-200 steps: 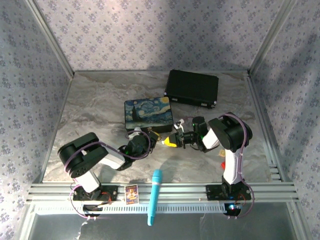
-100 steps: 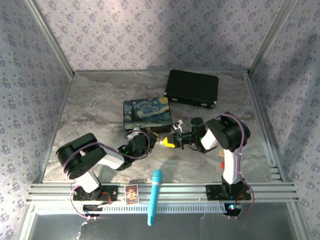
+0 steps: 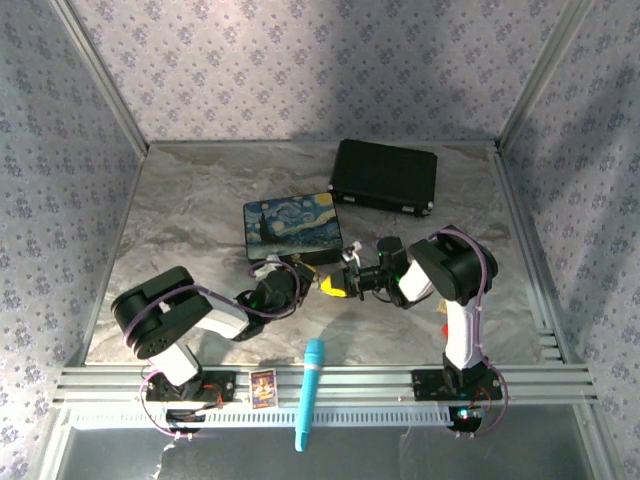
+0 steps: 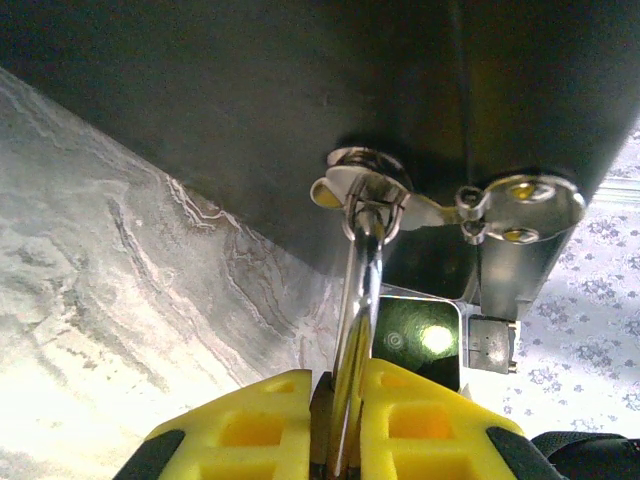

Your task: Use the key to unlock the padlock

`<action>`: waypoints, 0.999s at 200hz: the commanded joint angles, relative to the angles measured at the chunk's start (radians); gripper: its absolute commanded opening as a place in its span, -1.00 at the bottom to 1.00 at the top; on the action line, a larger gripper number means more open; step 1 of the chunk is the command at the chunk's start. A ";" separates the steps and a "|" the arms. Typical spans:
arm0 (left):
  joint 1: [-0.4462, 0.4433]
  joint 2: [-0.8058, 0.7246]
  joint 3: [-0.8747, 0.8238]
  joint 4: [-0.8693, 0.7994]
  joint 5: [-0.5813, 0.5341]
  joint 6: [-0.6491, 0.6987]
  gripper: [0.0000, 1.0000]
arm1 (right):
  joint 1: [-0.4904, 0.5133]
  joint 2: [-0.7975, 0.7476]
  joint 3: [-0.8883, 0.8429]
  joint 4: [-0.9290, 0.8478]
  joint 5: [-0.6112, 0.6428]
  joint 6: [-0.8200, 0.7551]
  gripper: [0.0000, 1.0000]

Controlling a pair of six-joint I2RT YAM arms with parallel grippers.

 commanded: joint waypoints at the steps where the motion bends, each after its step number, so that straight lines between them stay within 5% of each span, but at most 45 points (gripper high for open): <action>1: -0.034 -0.027 0.030 -0.006 0.082 0.015 -1.00 | 0.006 -0.005 -0.007 0.022 0.039 -0.002 -1.00; 200: -0.035 -0.021 0.030 -0.014 0.091 0.010 -1.00 | -0.016 -0.004 -0.009 0.018 0.053 0.006 -1.00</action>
